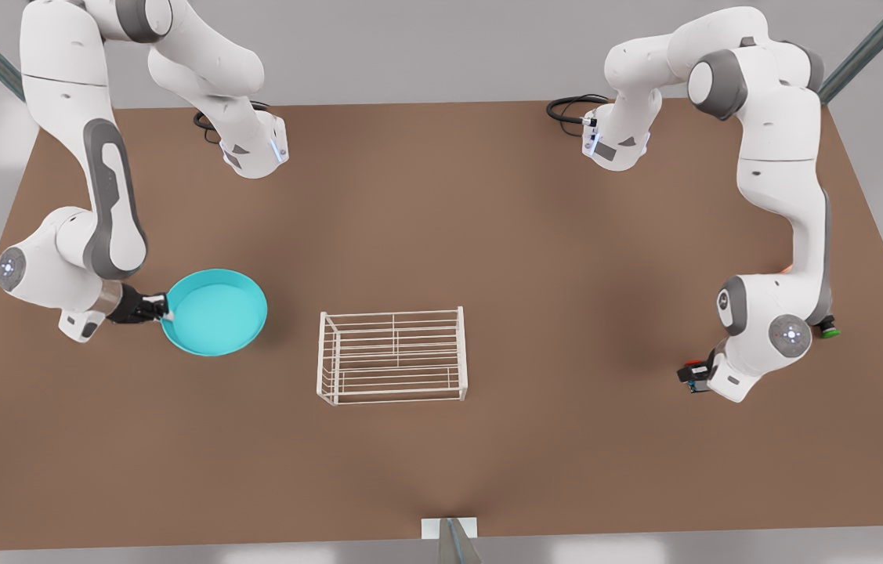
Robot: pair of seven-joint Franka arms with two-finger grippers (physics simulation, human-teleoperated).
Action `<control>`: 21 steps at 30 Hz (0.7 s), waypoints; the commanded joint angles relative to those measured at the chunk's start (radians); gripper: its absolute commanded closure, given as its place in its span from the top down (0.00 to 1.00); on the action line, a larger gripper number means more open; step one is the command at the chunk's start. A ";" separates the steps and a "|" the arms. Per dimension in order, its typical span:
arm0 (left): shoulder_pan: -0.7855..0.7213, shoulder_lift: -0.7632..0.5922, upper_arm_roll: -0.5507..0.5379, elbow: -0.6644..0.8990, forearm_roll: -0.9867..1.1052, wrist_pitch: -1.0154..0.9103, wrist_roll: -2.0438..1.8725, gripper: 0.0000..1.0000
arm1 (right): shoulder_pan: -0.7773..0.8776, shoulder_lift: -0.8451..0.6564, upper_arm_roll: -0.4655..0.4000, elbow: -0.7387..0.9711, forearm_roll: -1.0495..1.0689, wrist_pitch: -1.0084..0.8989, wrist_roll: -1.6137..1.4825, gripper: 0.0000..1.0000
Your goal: Place the plate on the shelf with right arm and place the red button switch in the plate with left arm
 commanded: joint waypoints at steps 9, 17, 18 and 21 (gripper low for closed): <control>-0.002 0.054 0.001 0.004 0.005 0.025 -0.008 1.00 | 0.090 -0.188 -0.003 0.013 0.000 -0.279 0.170 0.19; 0.005 0.079 0.002 0.078 0.005 0.025 -0.008 1.00 | 0.296 -0.220 0.008 0.102 0.050 -0.296 0.599 0.19; 0.005 0.088 0.002 0.090 0.005 0.025 -0.008 1.00 | 0.325 -0.203 0.008 0.118 0.050 -0.293 0.641 0.19; 0.007 0.094 0.002 0.090 0.006 0.025 -0.005 1.00 | 0.400 -0.118 0.008 0.241 0.084 -0.292 0.782 0.19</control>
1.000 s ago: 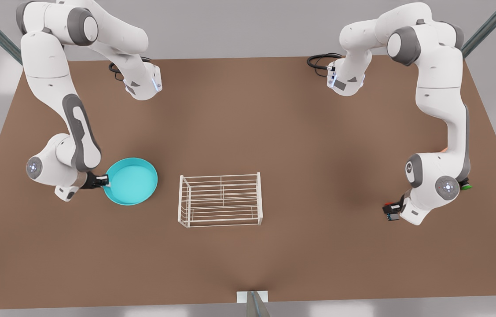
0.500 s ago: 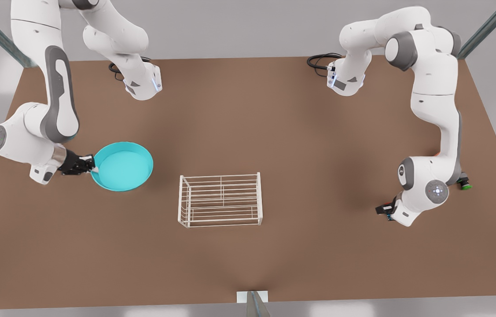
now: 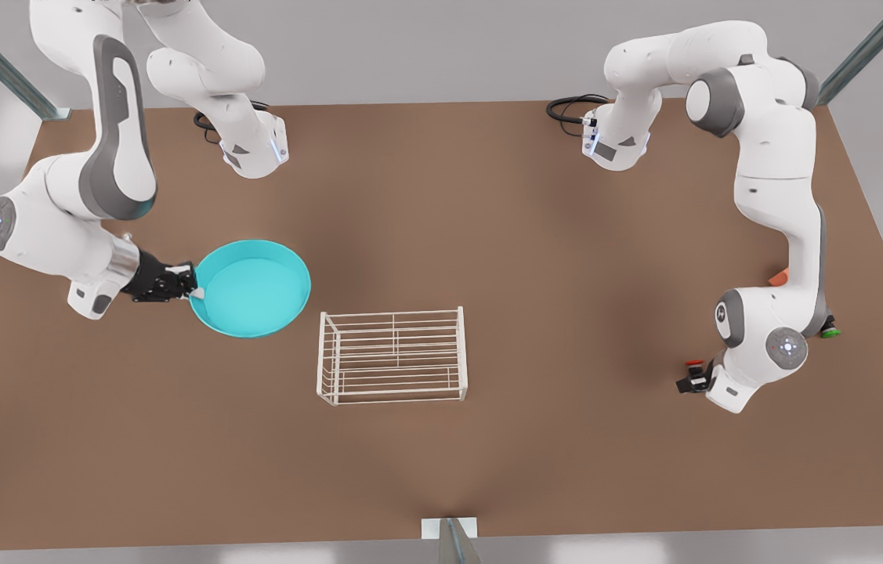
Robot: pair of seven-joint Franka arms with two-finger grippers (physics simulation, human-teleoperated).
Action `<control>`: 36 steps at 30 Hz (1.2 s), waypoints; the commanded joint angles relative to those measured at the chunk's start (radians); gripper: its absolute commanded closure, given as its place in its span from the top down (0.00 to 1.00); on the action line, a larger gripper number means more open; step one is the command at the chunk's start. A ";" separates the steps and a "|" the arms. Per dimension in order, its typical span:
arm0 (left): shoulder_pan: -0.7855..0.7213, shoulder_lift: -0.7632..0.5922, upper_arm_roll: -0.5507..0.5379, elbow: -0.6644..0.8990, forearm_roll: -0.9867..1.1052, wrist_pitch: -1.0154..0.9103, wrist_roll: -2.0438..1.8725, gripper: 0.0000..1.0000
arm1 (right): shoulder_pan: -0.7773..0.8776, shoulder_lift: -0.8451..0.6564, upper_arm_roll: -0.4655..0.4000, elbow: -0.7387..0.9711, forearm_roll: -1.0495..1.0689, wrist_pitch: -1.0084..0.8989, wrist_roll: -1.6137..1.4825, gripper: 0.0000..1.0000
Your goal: Place the plate on the shelf with right arm and place the red button switch in the plate with left arm
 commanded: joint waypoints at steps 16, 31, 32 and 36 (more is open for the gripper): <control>0.012 0.047 0.000 0.005 0.001 0.041 -0.007 1.00 | 0.345 0.356 0.000 0.329 0.089 0.155 0.719 0.19; 0.024 0.064 0.002 0.022 0.003 0.044 -0.007 0.89 | 0.231 0.077 -0.043 0.332 0.101 -0.166 0.587 1.00; 0.024 0.064 0.002 0.022 0.003 0.044 -0.007 0.82 | 0.182 0.046 -0.040 0.337 0.029 -0.246 0.500 1.00; 0.024 0.064 0.002 0.033 0.003 0.043 -0.006 0.50 | -0.065 0.063 0.098 0.359 -0.322 -0.284 0.171 1.00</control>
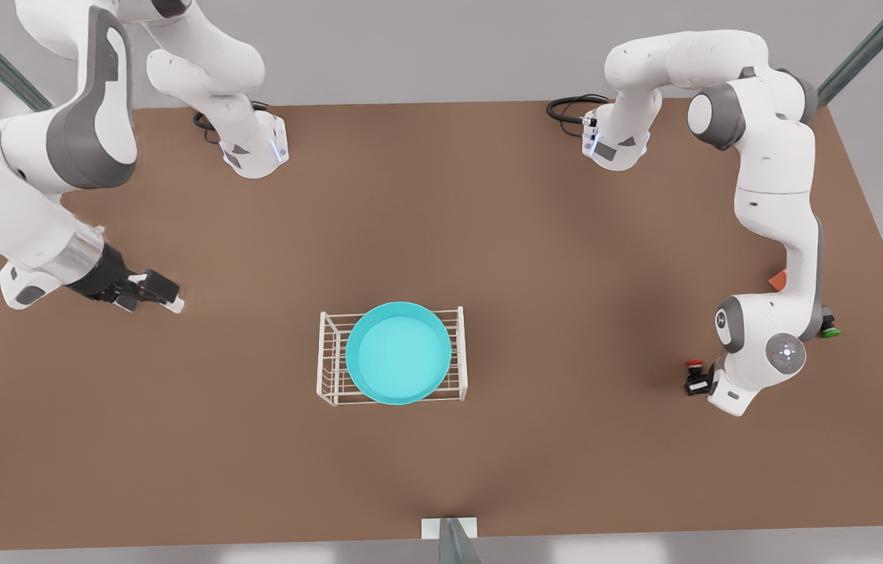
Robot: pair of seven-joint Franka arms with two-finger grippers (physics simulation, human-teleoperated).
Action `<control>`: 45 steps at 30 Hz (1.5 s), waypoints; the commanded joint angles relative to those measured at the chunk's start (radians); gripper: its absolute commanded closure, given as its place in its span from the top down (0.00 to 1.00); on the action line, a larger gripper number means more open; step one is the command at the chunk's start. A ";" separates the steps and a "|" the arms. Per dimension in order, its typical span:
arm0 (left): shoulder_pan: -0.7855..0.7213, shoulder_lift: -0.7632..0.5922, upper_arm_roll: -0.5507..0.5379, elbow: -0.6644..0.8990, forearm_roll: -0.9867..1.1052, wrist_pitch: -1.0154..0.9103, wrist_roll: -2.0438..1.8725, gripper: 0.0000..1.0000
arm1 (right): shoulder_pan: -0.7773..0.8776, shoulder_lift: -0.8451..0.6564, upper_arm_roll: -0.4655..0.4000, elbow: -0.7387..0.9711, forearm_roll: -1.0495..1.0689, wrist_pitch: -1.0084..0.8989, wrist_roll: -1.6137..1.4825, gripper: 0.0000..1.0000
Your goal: Place the plate on the shelf with right arm and place the red button switch in the plate with left arm
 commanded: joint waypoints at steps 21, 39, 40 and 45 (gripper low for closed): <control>-0.003 -0.176 -0.139 0.104 -0.010 -0.380 -0.179 0.35 | 0.022 -0.008 0.026 0.097 -0.187 -0.327 -0.197 1.00; -0.219 -0.227 -0.501 0.296 -0.007 -0.465 -1.258 0.35 | 0.019 -0.006 0.020 0.097 -0.185 -0.330 -0.195 1.00; -0.245 -0.225 -0.501 0.296 -0.010 -0.403 -1.323 0.35 | 0.019 -0.006 0.019 0.097 -0.185 -0.329 -0.195 1.00; -0.347 -0.187 -0.500 0.305 -0.012 -0.035 -1.590 0.35 | 0.017 -0.006 0.017 0.097 -0.184 -0.330 -0.195 1.00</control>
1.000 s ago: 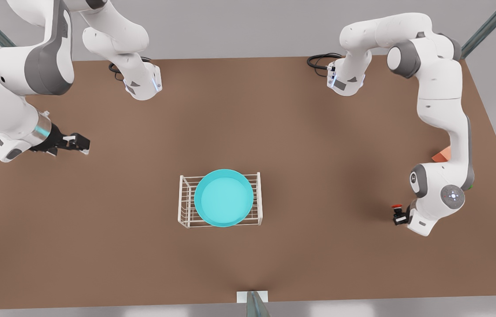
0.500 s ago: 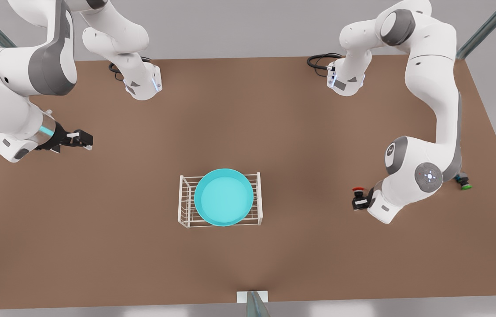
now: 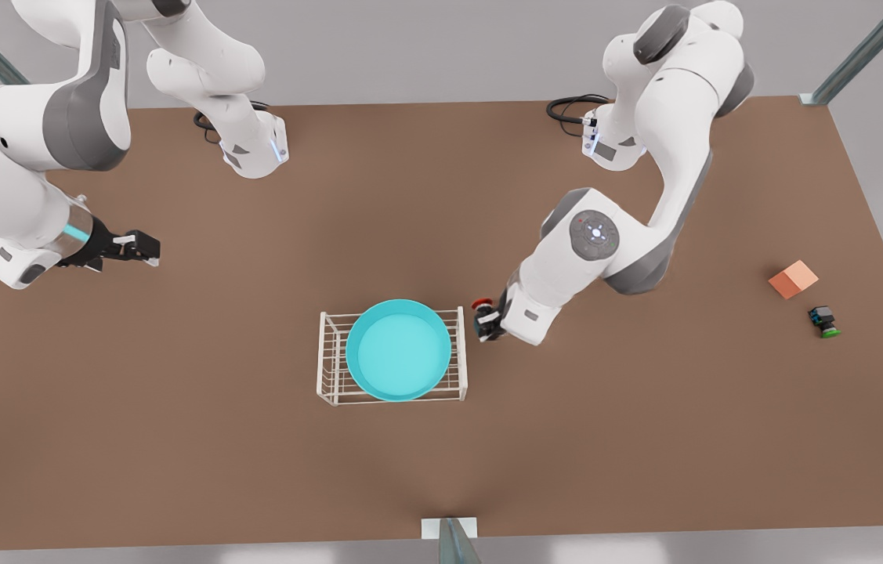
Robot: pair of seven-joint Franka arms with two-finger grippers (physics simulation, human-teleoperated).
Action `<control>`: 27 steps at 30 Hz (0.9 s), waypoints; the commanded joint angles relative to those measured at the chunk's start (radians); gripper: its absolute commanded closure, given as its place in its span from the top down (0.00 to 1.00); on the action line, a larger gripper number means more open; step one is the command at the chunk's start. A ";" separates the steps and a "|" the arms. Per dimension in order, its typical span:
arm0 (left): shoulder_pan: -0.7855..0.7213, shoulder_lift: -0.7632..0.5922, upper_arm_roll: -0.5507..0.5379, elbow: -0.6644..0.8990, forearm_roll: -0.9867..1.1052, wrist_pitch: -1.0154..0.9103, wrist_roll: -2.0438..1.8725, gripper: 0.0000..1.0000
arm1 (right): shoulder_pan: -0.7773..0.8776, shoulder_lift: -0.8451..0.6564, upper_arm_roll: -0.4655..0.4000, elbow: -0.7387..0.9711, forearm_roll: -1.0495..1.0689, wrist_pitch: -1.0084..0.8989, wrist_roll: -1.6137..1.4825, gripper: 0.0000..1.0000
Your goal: Place the plate on the shelf with right arm and place the red button switch in the plate with left arm
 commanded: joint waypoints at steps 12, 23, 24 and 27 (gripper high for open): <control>-0.189 0.110 0.044 0.008 0.028 0.582 -0.905 0.99 | 0.001 -0.001 0.003 0.000 0.000 -0.002 -0.014 1.00; 0.278 -0.102 0.080 -0.003 0.167 -0.432 0.440 1.00 | 0.003 -0.001 0.004 0.000 0.000 -0.002 -0.014 1.00; 0.290 -0.097 0.086 0.000 0.201 -0.432 0.442 1.00 | 0.003 -0.001 0.007 0.000 0.001 -0.002 -0.014 1.00; 0.362 -0.102 0.081 -0.001 0.198 -0.446 0.597 1.00 | 0.003 0.000 0.006 0.000 0.003 -0.002 -0.014 1.00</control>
